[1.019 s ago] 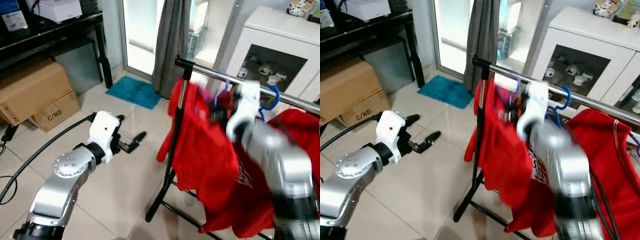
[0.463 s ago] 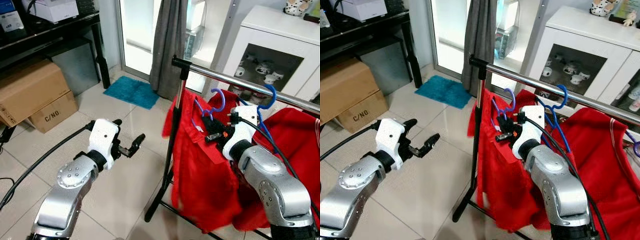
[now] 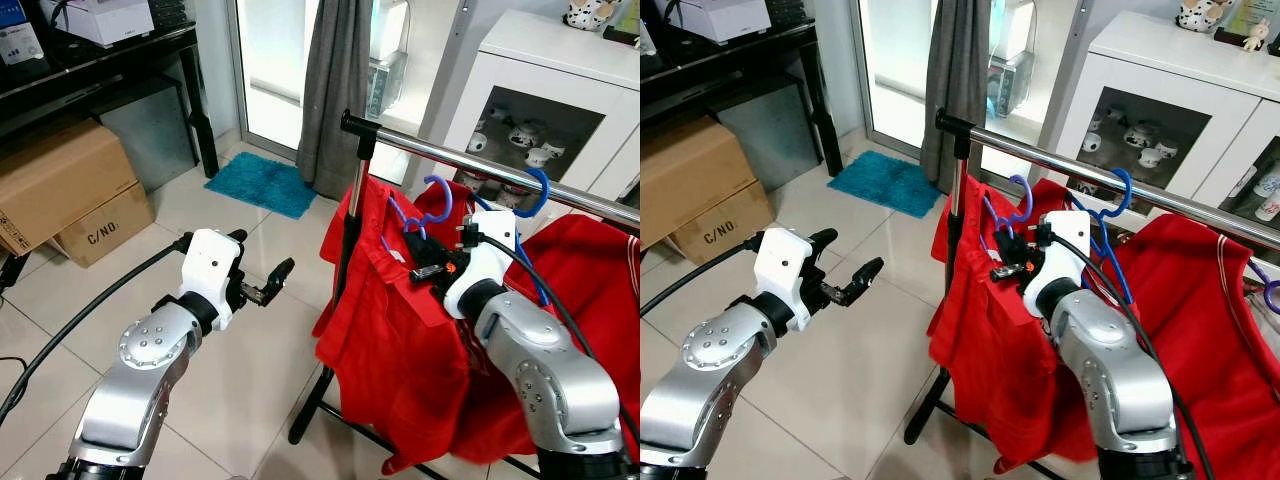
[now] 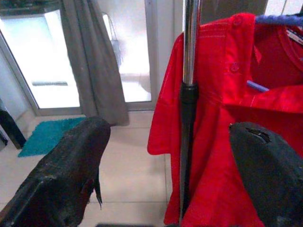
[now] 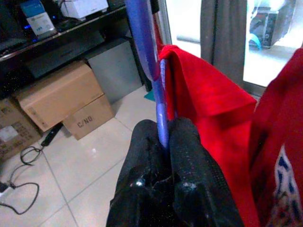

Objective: Hang hanger

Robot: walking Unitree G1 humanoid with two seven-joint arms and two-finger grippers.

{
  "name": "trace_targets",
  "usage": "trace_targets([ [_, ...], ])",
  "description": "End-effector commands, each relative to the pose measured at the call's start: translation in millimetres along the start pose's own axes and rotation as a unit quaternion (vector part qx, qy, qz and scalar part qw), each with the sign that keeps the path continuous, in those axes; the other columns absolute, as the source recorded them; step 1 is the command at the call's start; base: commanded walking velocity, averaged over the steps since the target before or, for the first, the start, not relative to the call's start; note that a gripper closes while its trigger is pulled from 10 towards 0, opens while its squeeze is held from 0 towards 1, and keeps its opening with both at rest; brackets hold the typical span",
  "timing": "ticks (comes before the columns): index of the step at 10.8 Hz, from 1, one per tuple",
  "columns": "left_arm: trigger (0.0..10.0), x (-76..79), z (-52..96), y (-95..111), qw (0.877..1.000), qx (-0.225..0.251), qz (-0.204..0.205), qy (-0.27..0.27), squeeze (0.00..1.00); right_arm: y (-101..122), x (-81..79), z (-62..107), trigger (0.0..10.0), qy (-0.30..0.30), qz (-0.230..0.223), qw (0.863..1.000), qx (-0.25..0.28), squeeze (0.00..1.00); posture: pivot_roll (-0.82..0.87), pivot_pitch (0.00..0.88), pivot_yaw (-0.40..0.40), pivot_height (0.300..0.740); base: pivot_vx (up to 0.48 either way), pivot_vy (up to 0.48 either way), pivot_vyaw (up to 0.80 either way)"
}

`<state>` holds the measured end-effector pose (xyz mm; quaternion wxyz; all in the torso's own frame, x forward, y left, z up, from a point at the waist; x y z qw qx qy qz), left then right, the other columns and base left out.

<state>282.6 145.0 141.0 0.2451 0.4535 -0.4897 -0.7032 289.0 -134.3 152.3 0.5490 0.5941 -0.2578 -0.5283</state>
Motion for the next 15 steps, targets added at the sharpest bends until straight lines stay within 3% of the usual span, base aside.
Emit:
trace_targets([
  [1,10.0,0.9,-3.5,4,1.000,0.003,-0.006,-0.008,0.00,10,-4.3,0.0,0.0,0.011,0.001,1.000,0.027,0.00,-0.08,0.000,-0.024,0.740,0.000,0.000,0.00],
  [3,10.0,0.2,-5.0,2,1.000,-0.006,-0.008,-0.006,0.00,7,-2.4,0.7,0.0,0.004,-0.006,1.000,0.028,0.00,-0.07,0.000,-0.023,0.740,0.000,0.000,0.00],
  [6,10.0,9.0,6.3,-11,1.000,-0.030,0.000,0.000,0.00,-6,-3.0,2.5,0.0,0.004,-0.016,1.000,0.014,0.00,-0.08,0.000,-0.042,0.740,-0.278,0.000,0.00],
  [9,10.0,11.6,5.7,-11,1.000,-0.028,0.002,0.003,0.00,-9,-3.4,5.9,0.0,0.012,-0.014,1.000,0.012,0.00,-0.07,0.000,-0.049,0.740,-0.303,0.000,0.00],
  [11,10.0,24.0,16.5,-26,0.999,-0.043,0.015,0.000,0.00,-23,-1.1,15.2,0.0,0.008,-0.013,1.000,-0.002,0.00,-0.07,0.000,-0.028,0.740,-0.309,0.000,0.00],
  [12,10.0,24.7,8.2,-24,0.999,-0.035,0.014,-0.010,0.00,-15,-0.7,13.8,0.0,0.009,-0.008,1.000,0.007,0.00,-0.08,0.000,-0.024,0.740,-0.307,0.000,0.00],
  [14,10.0,2.0,-6.6,-10,1.000,-0.020,-0.001,0.000,0.00,3,-3.2,2.7,0.0,0.005,-0.012,0.999,0.036,0.00,-0.08,0.000,-0.009,0.740,-0.307,0.000,0.00],
  [15,10.0,-2.1,-6.3,-10,1.000,-0.019,-0.004,0.003,0.00,2,-3.8,1.7,0.0,0.002,-0.014,0.999,0.038,0.00,-0.07,0.000,-0.005,0.740,-0.307,0.000,0.00],
])
Point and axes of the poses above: a point about 5 cm out from each wrist's last joint towards the gripper, its own z axis pointing back from the gripper into the wrist, its own y axis along the axis of the wrist's last joint, x = y × z, the point moved 2 cm from there along -z, pointing out of the wrist towards the gripper, and after that the axes turned 15 degrees about -z, right-handed, at the moved point
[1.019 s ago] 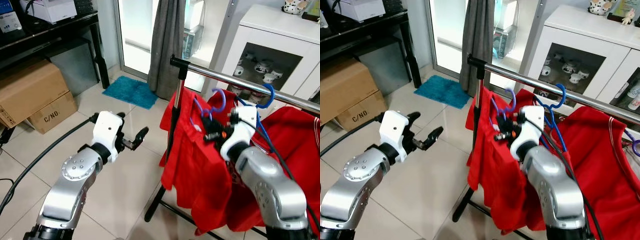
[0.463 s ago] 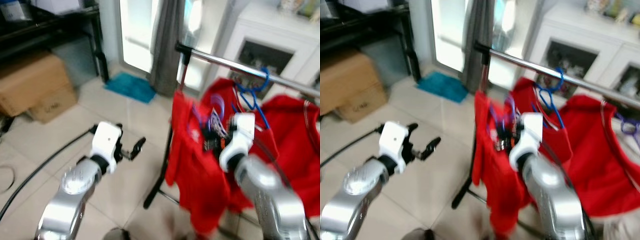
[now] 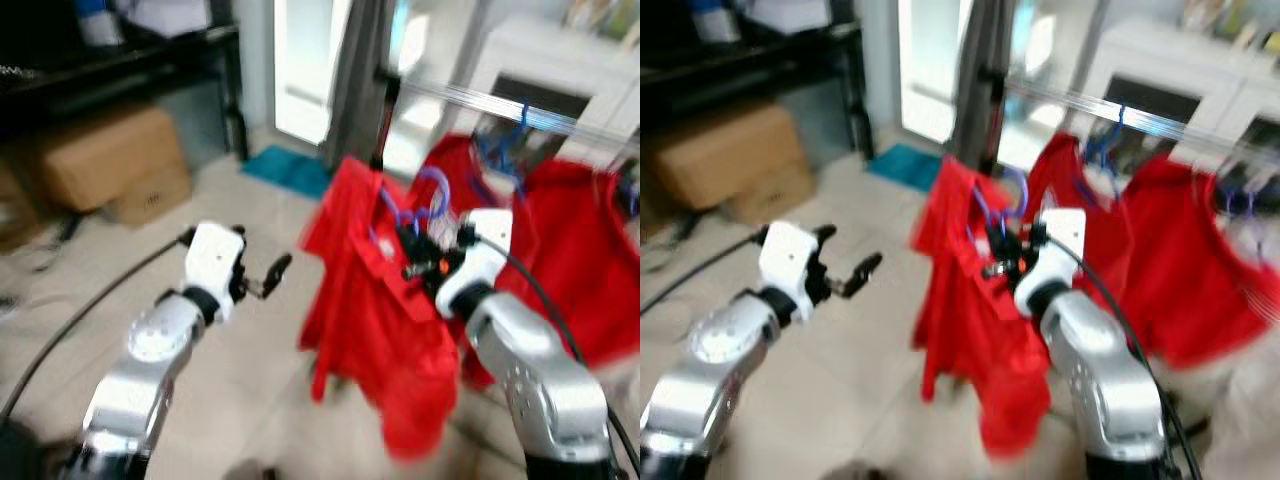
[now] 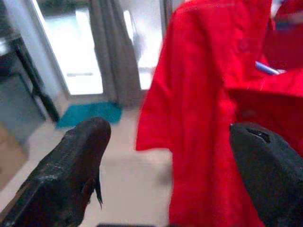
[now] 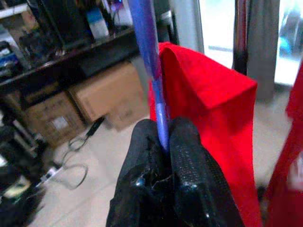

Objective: Hang hanger

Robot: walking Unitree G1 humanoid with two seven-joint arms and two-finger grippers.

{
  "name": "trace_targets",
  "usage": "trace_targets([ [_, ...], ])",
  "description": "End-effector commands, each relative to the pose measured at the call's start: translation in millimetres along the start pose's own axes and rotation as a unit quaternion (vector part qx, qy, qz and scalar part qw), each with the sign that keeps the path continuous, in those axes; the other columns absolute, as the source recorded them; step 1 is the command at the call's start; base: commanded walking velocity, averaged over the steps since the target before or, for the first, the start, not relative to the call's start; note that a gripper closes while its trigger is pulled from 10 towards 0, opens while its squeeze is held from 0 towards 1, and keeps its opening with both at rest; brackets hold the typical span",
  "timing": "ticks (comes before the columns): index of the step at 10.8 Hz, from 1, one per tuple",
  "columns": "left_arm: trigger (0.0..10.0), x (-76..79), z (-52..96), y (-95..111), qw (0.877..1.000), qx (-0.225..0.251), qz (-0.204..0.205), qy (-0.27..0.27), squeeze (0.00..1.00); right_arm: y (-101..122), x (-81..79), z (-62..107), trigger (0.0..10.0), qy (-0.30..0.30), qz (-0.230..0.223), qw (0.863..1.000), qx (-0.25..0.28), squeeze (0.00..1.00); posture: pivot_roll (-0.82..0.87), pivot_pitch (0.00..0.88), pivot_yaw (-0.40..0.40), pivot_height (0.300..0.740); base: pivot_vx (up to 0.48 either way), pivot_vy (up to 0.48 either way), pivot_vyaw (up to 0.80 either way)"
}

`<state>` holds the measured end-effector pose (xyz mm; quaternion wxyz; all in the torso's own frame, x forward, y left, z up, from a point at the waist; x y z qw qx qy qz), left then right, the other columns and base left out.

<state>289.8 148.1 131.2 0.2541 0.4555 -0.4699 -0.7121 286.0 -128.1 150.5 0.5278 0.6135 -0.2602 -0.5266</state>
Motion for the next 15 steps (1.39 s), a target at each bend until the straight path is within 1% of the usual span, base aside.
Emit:
trace_targets([
  [1,10.0,-2.6,-0.6,0,1.000,0.000,0.002,0.002,0.00,4,2.5,1.0,0.0,-0.007,-0.003,1.000,0.012,0.00,-0.06,0.000,-0.011,0.740,-0.307,0.000,0.00],
  [3,10.0,-5.9,-0.9,-1,1.000,-0.002,0.008,0.011,0.00,5,4.1,-2.0,0.0,-0.009,-0.002,1.000,0.009,0.00,-0.06,0.000,-0.021,0.740,-0.306,0.000,0.00],
  [4,10.0,-11.4,3.5,-5,1.000,-0.009,0.009,0.020,0.00,5,5.2,-4.6,0.0,-0.010,0.010,1.000,0.003,0.00,-0.06,0.000,-0.026,0.740,0.000,0.000,0.00],
  [5,10.0,-22.1,7.9,-6,0.999,-0.010,0.001,0.031,0.00,5,5.9,-7.0,0.0,-0.010,0.016,1.000,0.000,0.00,-0.06,0.000,-0.031,0.740,0.000,0.000,0.00],
  [6,10.0,-32.5,9.1,6,0.999,0.021,0.002,0.035,0.00,6,5.9,-9.4,0.0,-0.008,0.021,1.000,-0.001,0.00,-0.05,0.000,-0.040,0.740,0.000,0.000,0.00],
  [7,10.0,-43.2,5.3,17,0.999,0.028,0.008,0.030,0.00,10,1.5,-14.4,0.0,0.005,0.030,1.000,0.002,0.00,-0.06,0.000,-0.046,0.740,0.000,0.000,0.00],
  [8,10.0,-44.9,-0.9,24,0.999,0.035,-0.005,0.024,0.00,14,-7.5,-16.6,0.0,0.027,0.041,0.999,0.006,0.00,-0.06,0.000,-0.046,0.740,0.000,0.000,0.00],
  [9,10.0,-39.3,-6.3,31,0.999,0.051,-0.002,-0.005,0.80,17,-13.3,-17.3,0.0,0.041,0.049,0.998,0.010,0.00,-0.06,0.000,-0.044,0.740,0.000,0.000,0.00],
  [10,10.0,-31.8,-18.8,45,0.996,0.079,-0.009,-0.043,1.00,21,-23.0,-18.4,0.0,0.068,0.061,0.996,0.015,0.00,-0.06,0.000,-0.046,0.740,0.000,0.000,0.00],
  [11,10.0,-28.4,-31.9,55,0.994,0.089,-0.027,-0.061,1.00,24,-30.7,-20.2,0.0,0.088,0.064,0.994,0.019,0.00,-0.06,0.000,-0.048,0.740,0.000,0.000,0.00],
  [12,10.0,-25.8,-46.6,63,0.992,0.093,-0.052,-0.066,1.00,26,-39.4,-21.2,0.0,0.114,0.066,0.991,0.019,0.00,-0.06,0.000,-0.048,0.740,0.000,0.000,0.00],
  [13,10.0,-24.2,-57.1,67,0.992,0.090,-0.068,-0.060,0.77,26,-45.3,-20.9,0.0,0.134,0.068,0.988,0.018,0.00,-0.06,0.000,-0.048,0.740,0.000,0.000,0.00],
  [14,10.0,-24.7,-67.2,69,0.993,0.079,-0.081,-0.040,0.11,27,-50.5,-19.6,0.0,0.150,0.068,0.986,0.019,0.00,-0.07,0.000,-0.046,0.740,0.000,0.000,0.00],
  [15,10.0,-25.0,-72.7,68,0.994,0.070,-0.081,-0.020,0.00,27,-52.4,-18.5,0.0,0.157,0.067,0.985,0.019,0.00,-0.07,0.000,-0.046,0.740,0.000,0.000,0.00],
])
Point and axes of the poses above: a point about 5 cm out from each wrist's last joint towards the gripper, its own z axis pointing back from the gripper into the wrist, its own y axis along the axis of the wrist's last joint, x = y × z, the point moved 2 cm from there along -z, pointing out of the wrist towards the gripper, and after that the axes turned 15 degrees about -z, right-handed, at the moved point
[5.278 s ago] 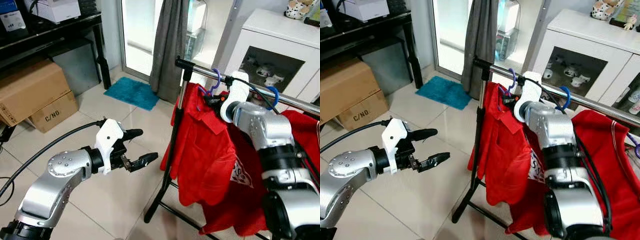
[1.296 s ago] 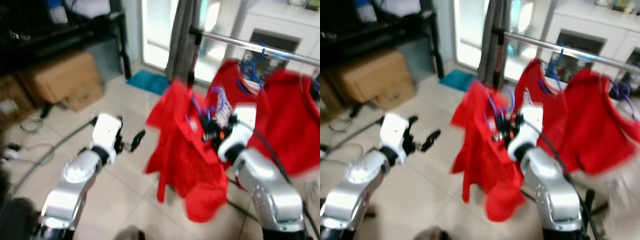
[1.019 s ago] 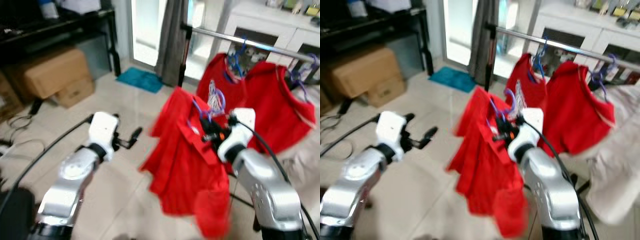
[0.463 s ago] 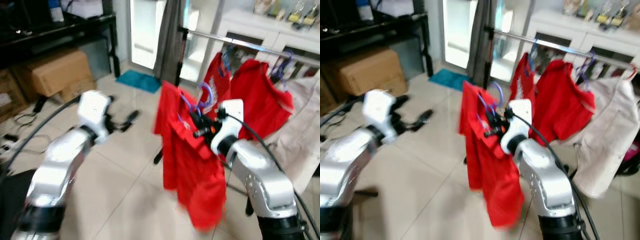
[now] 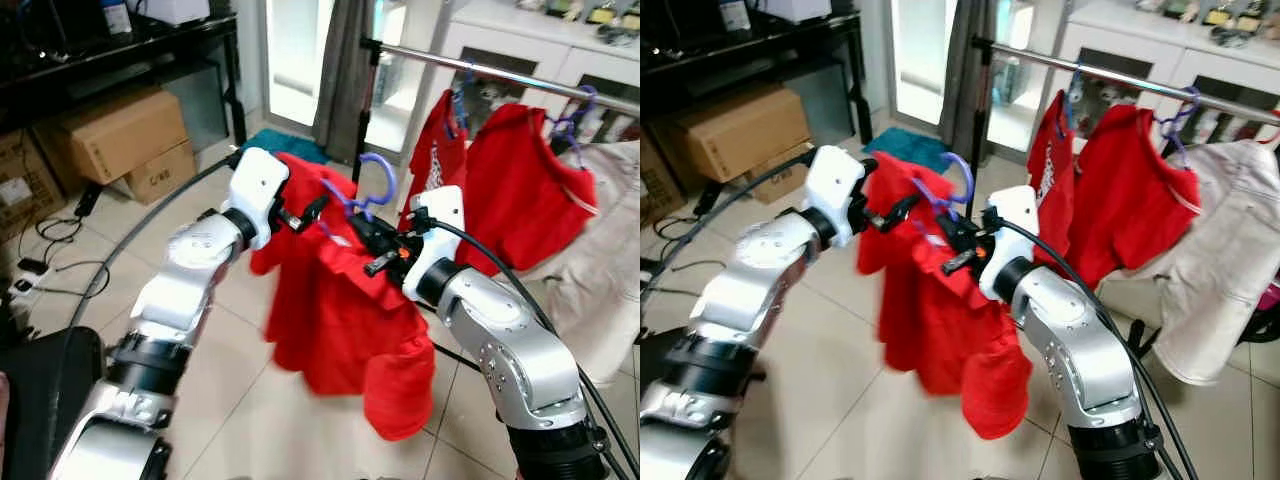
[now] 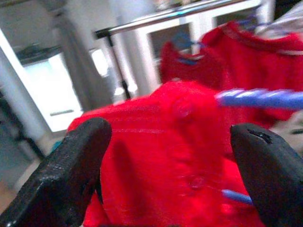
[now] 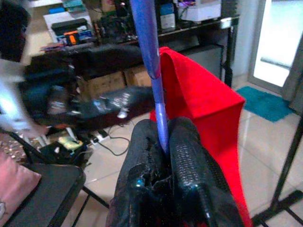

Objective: Hang hanger

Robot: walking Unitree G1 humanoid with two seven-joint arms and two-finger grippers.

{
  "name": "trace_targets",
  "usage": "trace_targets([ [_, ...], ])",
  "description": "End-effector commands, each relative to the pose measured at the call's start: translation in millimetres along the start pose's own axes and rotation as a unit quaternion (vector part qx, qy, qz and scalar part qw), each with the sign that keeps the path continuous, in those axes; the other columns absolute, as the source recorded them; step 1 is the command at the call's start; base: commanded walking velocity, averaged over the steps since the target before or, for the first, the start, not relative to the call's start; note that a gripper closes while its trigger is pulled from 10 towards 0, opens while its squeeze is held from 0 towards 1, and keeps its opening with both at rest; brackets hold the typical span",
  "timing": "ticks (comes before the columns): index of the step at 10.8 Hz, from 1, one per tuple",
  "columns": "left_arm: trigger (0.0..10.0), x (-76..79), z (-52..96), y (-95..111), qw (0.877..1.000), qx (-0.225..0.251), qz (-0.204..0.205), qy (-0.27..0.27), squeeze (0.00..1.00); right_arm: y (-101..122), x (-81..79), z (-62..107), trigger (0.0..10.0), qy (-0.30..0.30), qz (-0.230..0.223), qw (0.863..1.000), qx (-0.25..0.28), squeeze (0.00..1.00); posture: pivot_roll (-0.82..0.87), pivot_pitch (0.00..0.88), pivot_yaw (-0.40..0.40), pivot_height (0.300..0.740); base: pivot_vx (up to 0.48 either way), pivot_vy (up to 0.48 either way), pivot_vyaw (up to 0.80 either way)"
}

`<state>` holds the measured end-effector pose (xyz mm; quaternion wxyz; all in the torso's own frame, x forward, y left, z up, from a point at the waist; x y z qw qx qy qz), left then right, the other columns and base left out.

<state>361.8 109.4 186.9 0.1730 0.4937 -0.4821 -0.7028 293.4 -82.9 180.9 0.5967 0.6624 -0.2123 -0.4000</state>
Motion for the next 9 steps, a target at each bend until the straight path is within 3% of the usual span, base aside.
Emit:
trace_targets([
  [1,10.0,-0.6,-4.7,3,1.000,0.001,-0.008,0.015,0.00,13,-4.8,1.7,0.0,0.016,0.009,0.999,0.030,0.00,-0.08,0.000,-0.045,0.740,0.000,0.000,0.00],
  [2,4.4,3.6,-7.9,1,1.000,-0.001,0.001,0.018,0.00,14,-5.0,1.6,0.0,0.018,0.008,0.999,0.032,0.00,-0.08,0.000,-0.049,0.740,0.000,0.000,0.00],
  [3,0.0,5.6,-10.0,-1,1.000,-0.006,0.009,0.022,0.00,14,-4.6,1.3,0.0,0.019,0.007,0.999,0.032,0.00,-0.08,0.000,-0.053,0.740,0.000,0.000,0.00],
  [9,0.0,19.4,-13.8,-2,0.999,-0.004,0.027,0.021,0.00,17,3.7,6.9,0.0,0.003,0.003,0.999,0.033,0.00,-0.11,0.000,-0.034,0.740,0.000,0.000,0.00],
])
Point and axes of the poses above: a point about 5 cm out from each wrist's last joint towards the gripper, its own z axis pointing back from the gripper into the wrist, its own y axis along the axis of the wrist's last joint, x = y × z, the point moved 2 cm from there along -z, pointing out of the wrist towards the gripper, and after that the axes turned 15 degrees about -z, right-handed, at the moved point
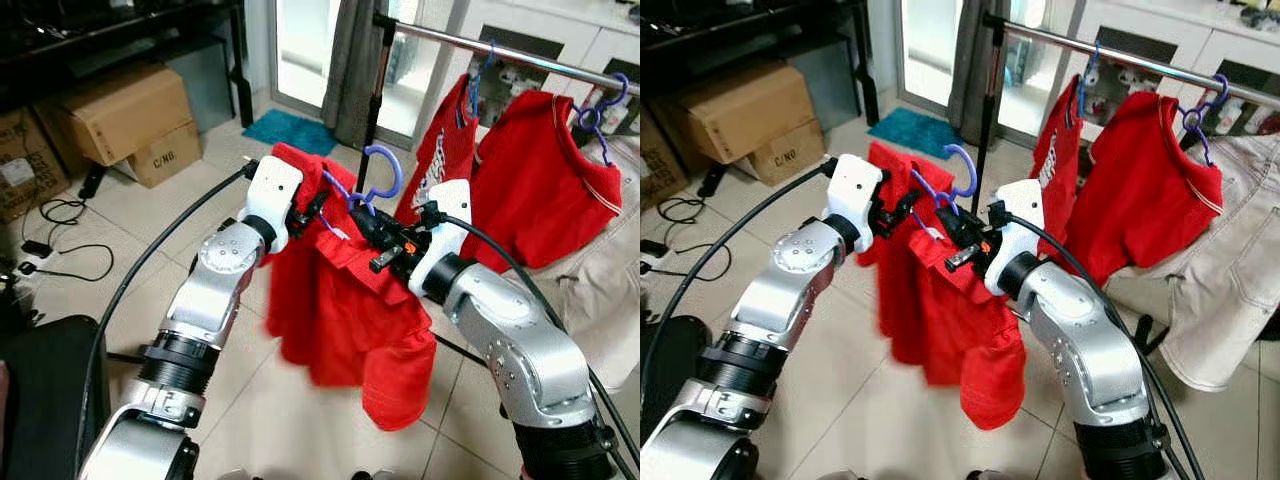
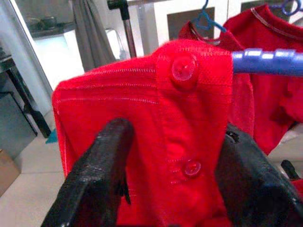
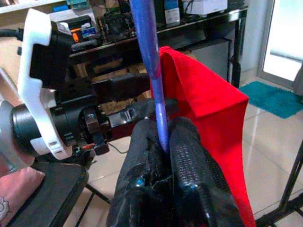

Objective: Hang hanger

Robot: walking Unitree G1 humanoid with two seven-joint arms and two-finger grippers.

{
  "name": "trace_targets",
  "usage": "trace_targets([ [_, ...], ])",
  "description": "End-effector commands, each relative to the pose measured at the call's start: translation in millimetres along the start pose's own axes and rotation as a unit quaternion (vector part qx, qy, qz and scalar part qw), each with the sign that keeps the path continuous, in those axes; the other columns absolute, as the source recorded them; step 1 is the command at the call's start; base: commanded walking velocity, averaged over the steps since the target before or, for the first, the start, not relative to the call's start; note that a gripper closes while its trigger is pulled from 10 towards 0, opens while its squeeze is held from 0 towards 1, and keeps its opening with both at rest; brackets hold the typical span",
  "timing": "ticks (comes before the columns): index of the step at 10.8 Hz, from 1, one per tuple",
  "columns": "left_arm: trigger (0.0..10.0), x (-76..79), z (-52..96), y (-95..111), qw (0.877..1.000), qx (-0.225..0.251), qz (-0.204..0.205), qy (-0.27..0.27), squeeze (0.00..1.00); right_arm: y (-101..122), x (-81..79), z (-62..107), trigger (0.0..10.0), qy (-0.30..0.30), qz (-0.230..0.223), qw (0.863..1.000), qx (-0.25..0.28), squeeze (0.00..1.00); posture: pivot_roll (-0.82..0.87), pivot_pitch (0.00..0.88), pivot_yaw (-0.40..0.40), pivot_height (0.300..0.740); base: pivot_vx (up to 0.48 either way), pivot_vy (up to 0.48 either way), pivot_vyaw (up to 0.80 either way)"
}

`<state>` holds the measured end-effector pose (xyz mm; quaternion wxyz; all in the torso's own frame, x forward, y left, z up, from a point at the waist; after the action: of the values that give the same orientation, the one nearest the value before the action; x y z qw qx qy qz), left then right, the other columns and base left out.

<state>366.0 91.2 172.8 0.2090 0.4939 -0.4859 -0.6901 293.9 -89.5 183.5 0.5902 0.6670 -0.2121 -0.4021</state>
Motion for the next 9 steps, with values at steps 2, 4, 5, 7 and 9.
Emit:
trace_targets([
  [2,0.0,-3.6,0.6,-0.7,1.000,0.006,0.012,0.004,0.00,10.7,-4.2,6.8,0.0,-0.001,0.004,1.000,0.028,0.00,-0.15,0.000,-0.017,0.740,0.000,0.000,0.00],
  [4,0.0,-2.0,2.6,-3.5,1.000,0.005,0.009,-0.001,0.00,10.9,-4.3,8.2,0.0,-0.002,0.006,1.000,0.029,0.00,-0.15,0.000,-0.016,0.740,0.000,0.000,0.00],
  [5,0.0,-0.3,3.3,-4.6,1.000,0.005,0.010,-0.001,0.00,10.7,-3.5,8.6,0.0,-0.002,0.006,1.000,0.028,0.00,-0.14,0.000,-0.019,0.740,0.000,0.000,0.00],
  [7,0.0,0.5,5.3,-2.7,1.000,0.010,0.004,-0.004,0.00,11.4,-3.2,8.6,0.0,-0.002,-0.002,0.999,0.032,0.00,-0.10,0.000,-0.052,0.740,0.000,0.000,0.00],
  [9,0.0,-5.3,8.0,-2.3,1.000,0.012,0.007,0.003,0.00,8.9,-3.7,5.5,0.0,-0.001,-0.011,1.000,0.029,0.00,-0.10,0.000,-0.045,0.740,0.000,0.000,0.00],
])
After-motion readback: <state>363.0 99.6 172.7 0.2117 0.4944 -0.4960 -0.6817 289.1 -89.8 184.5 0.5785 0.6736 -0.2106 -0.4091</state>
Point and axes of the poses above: a point about 5 cm out from each wrist's last joint towards the gripper, its own z axis pointing back from the gripper into the wrist, its own y axis along the axis of the wrist's last joint, x = y × z, the point moved 2 cm from there along -z, pointing out of the wrist towards the gripper, and after that the axes turned 15 degrees about -z, right-handed, at the moved point
